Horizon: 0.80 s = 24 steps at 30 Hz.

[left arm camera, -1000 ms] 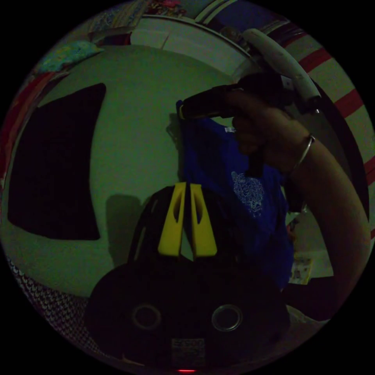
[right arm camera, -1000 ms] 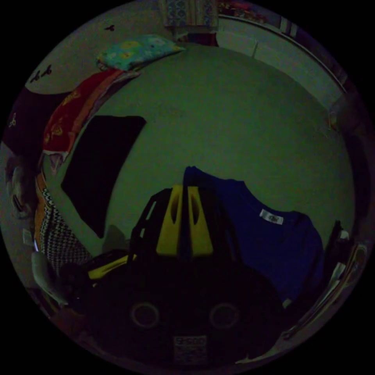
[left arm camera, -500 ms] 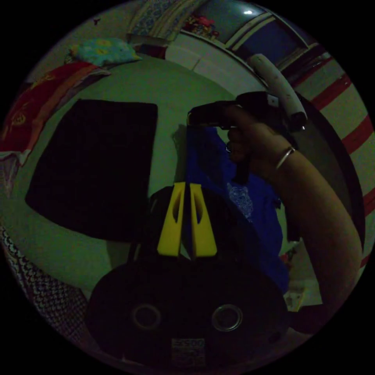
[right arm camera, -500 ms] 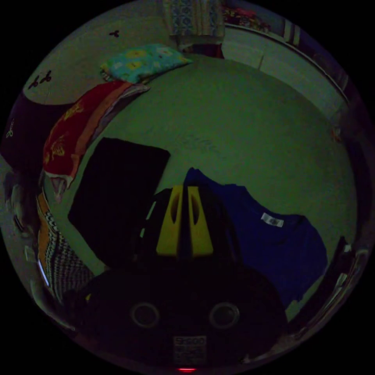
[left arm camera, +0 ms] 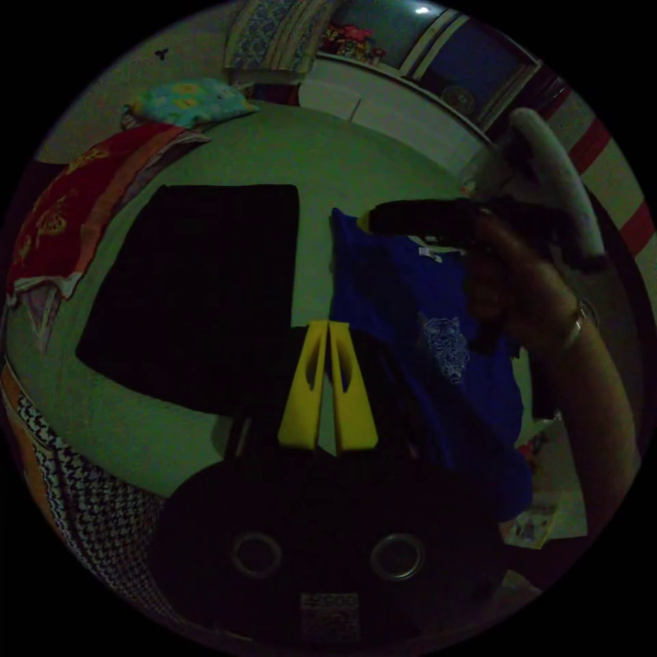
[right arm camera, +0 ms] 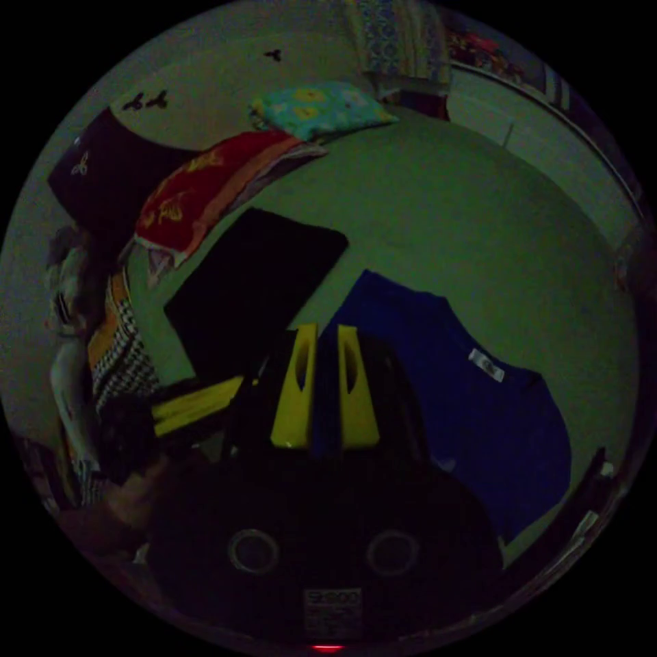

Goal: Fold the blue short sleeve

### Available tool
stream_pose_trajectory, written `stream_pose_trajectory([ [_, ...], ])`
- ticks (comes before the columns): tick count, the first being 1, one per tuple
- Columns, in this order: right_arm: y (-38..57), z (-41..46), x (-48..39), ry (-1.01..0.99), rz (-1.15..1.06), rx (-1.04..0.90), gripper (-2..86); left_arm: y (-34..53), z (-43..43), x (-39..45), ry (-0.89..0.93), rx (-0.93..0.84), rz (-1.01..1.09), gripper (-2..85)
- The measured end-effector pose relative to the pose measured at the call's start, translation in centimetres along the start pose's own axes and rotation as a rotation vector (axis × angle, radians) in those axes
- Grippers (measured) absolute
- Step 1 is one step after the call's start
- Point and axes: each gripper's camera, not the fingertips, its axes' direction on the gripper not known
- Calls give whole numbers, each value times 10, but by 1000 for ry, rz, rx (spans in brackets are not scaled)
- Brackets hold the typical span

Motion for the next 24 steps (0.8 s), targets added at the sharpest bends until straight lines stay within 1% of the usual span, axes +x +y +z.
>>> stream_pose_trajectory([
  [2, 30, 1, 4, 10, -23, -36, -2, 2, 3, 9, 1, 1, 2, -5],
  [6, 68, 11, 20, 36, 1, -133, -8, 6, 9, 29, 9, 1, 8, -5],
  [8, 91, 0, 37, -4, 52, -108, -8, 8, 11, 37, 11, 1, 11, -5],
  [11, 121, -25, 58, -79, 67, -98, -9, 11, 14, 51, 15, 9, 13, -5],
  [15, 172, -65, 90, -22, 71, -27, -9, 14, 22, 70, 21, -1, 29, -5],
  [17, 215, -92, 117, -4, 86, 1, -9, 16, 27, 80, 18, -11, 46, -5],
  [20, 272, -125, 156, 67, 133, 20, -9, 21, 34, 99, 17, -26, 91, -5],
  [24, 342, -163, 201, 147, 195, 62, -9, 31, 43, 128, -32, -41, 187, -4],
])
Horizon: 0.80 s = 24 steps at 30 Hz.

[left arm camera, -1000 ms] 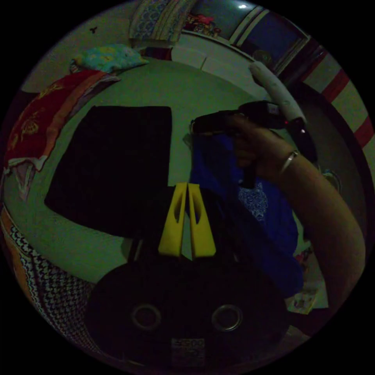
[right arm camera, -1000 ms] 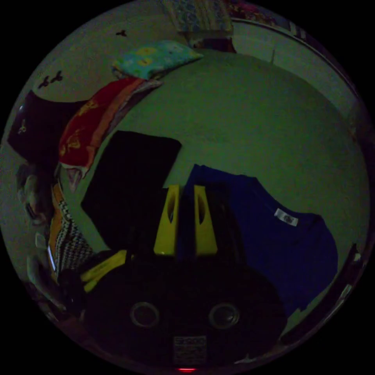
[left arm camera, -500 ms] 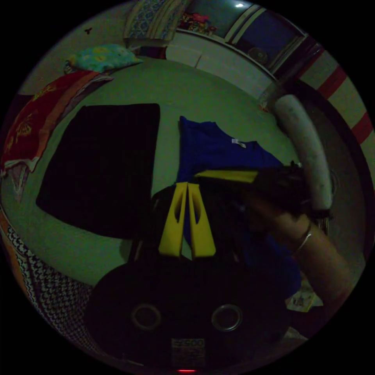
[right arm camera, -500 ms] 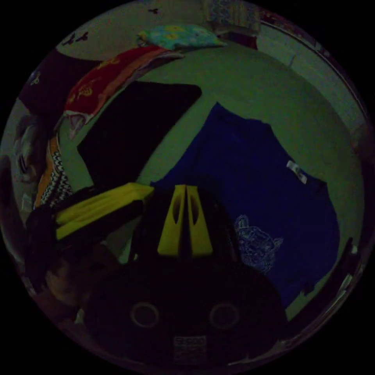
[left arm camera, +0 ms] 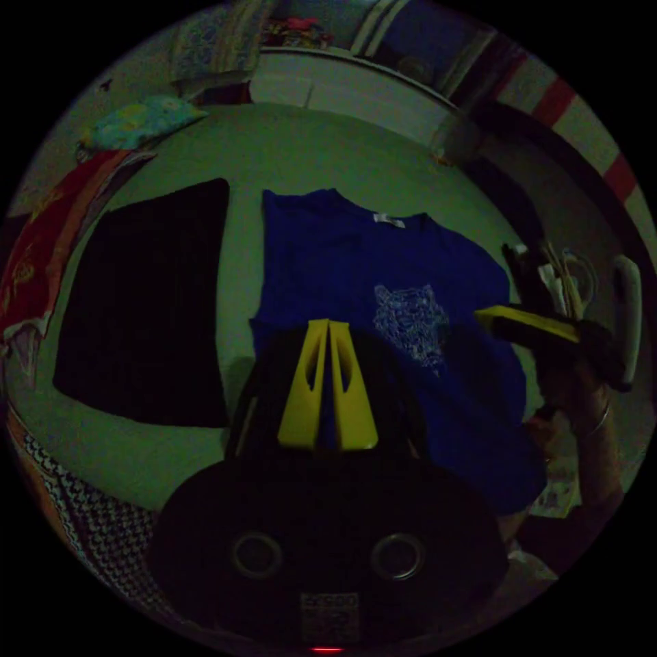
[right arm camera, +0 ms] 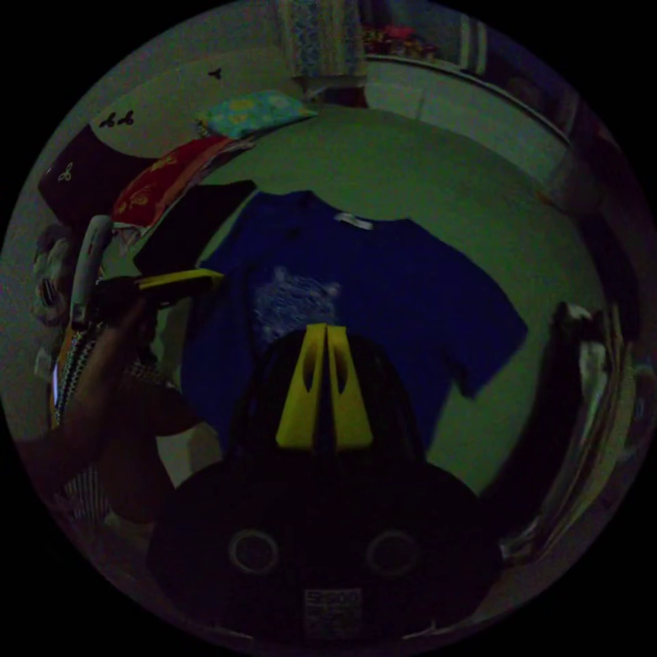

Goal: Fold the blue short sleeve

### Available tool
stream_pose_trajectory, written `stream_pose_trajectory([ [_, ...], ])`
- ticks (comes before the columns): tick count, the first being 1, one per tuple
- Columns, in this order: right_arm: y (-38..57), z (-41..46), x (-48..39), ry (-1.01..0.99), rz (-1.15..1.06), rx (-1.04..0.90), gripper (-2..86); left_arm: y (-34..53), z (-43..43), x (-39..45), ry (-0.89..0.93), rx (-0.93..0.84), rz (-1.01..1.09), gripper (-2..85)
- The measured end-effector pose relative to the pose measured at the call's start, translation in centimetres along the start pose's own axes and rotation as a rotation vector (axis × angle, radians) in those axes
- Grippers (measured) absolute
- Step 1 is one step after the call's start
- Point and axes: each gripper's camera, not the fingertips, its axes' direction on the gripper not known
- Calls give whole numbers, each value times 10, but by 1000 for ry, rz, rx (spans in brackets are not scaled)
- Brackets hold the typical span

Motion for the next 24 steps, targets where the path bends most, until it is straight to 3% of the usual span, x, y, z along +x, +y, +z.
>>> stream_pose_trajectory([
  [10, 104, -49, 145, 48, 176, -54, -9, 11, 13, 59, -67, 23, 126, -4],
  [19, 102, -83, 230, 78, 232, 7, -1, 15, 9, 82, -4, 120, 47, -4],
  [24, 88, -78, 292, 16, 360, -12, 65, 13, 11, 89, 0, 139, 54, -4],
])
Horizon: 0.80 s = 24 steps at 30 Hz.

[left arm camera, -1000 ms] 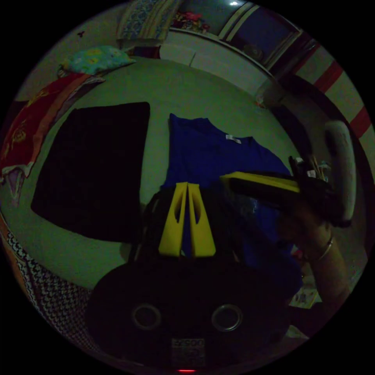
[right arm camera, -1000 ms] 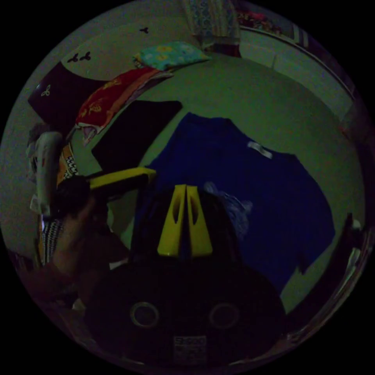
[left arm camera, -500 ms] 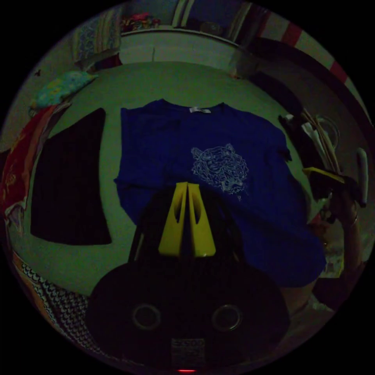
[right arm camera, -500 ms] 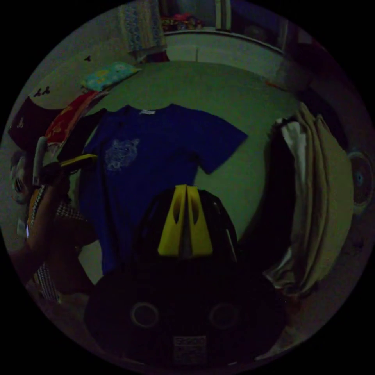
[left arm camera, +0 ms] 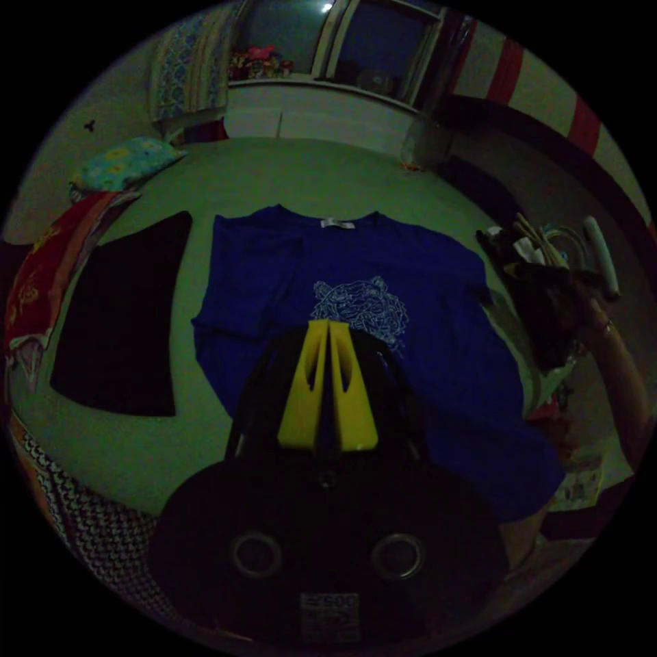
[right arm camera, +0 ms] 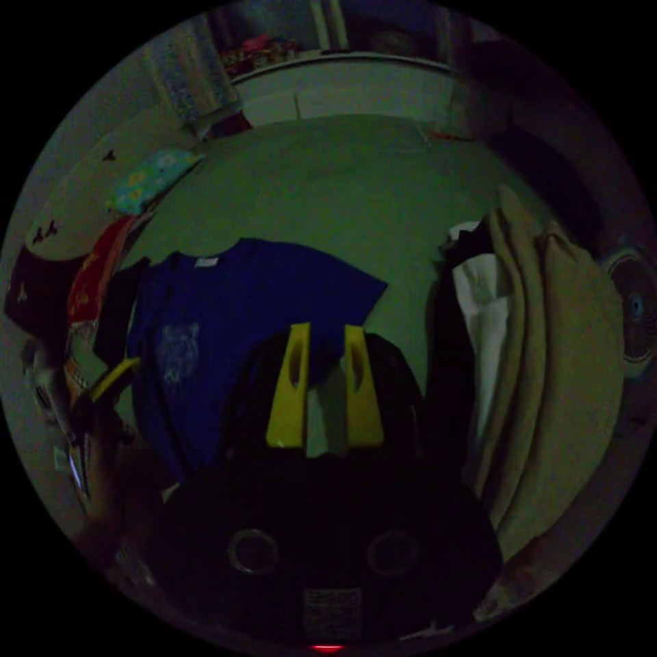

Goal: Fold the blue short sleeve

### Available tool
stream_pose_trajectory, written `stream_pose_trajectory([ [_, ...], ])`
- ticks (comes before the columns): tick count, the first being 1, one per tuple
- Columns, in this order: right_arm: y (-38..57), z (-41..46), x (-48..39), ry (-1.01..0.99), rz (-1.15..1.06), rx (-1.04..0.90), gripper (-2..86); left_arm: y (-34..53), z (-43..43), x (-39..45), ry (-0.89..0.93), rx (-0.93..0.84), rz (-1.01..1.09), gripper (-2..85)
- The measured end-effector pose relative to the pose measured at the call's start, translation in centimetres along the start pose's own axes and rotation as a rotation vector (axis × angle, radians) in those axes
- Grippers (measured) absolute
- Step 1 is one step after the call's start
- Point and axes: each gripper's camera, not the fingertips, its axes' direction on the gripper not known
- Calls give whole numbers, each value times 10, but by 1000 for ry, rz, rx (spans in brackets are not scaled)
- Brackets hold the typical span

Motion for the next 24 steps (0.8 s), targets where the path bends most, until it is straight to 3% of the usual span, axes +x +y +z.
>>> stream_pose_trajectory([
  [9, -44, 16, 74, 5, 220, -38, 74, -15, 6, -1, 61, -5, 38, -5],
  [14, -55, 14, 81, 137, 164, -79, 30, -26, 10, -6, 142, -9, 19, -5],
  [24, -69, -41, 57, 86, 33, 74, -10, -37, 6, -15, 189, 16, 34, -5],
])
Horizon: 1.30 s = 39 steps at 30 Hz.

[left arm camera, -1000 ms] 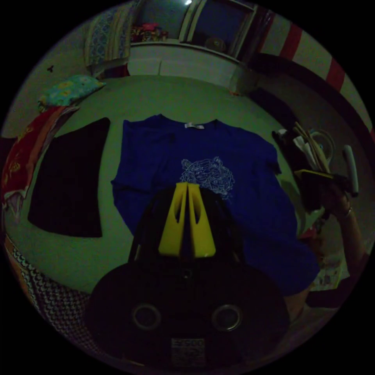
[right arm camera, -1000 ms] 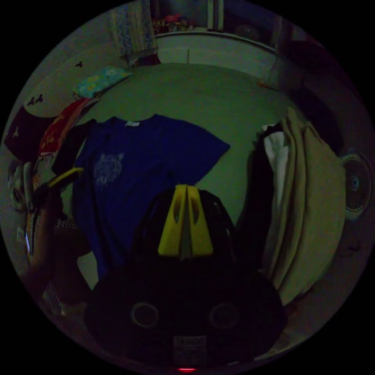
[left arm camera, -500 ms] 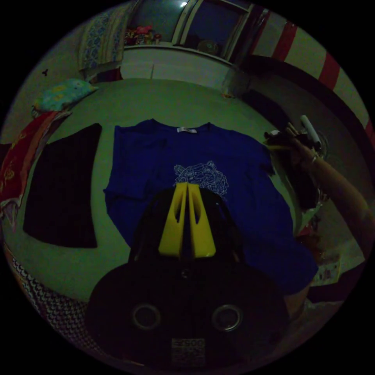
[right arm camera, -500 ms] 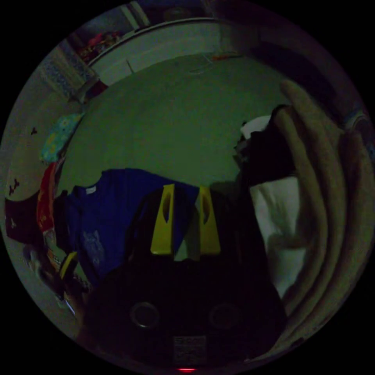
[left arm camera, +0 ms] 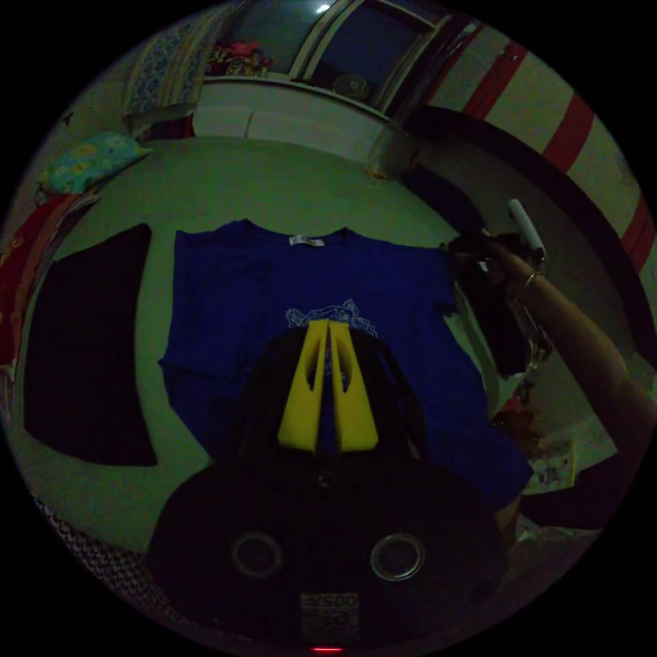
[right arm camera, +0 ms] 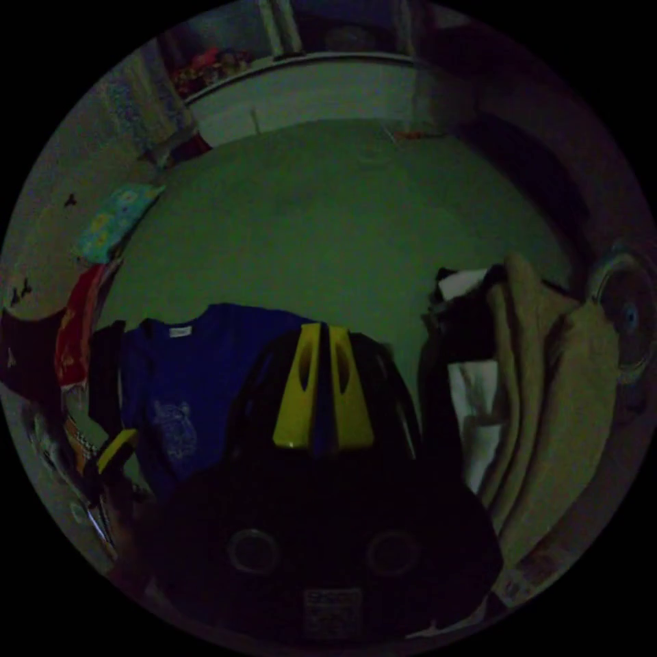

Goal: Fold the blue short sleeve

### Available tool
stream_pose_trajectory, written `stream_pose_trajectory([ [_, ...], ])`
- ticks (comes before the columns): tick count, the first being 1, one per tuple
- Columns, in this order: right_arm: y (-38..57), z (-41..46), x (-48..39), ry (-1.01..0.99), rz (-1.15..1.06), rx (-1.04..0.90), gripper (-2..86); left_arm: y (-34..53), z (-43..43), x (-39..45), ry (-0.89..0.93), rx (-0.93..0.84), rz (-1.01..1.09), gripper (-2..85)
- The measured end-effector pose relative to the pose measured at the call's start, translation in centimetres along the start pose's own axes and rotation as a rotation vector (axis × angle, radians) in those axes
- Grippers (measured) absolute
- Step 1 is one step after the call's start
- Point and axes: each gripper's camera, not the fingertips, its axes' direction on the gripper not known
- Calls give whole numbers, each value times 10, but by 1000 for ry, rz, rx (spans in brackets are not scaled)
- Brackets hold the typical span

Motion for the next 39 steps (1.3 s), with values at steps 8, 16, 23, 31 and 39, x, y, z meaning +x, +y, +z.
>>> stream_pose_trajectory([
  [8, 2, 2, -99, -30, -248, -74, 29, -6, -7, -8, 23, 19, 23, -5],
  [16, 9, -20, -62, -41, -174, -30, 68, -10, -17, -28, 15, 31, 12, -5],
  [23, 51, 7, -13, -120, -47, -147, 48, -10, -22, -44, 38, 29, -17, -5],
  [31, 79, 32, -25, -176, -79, -148, 3, -6, -22, -63, 21, 7, -67, -5],
  [39, 88, 17, -35, -104, -260, -217, -7, 1, -31, -84, -82, 21, -111, -3],
])
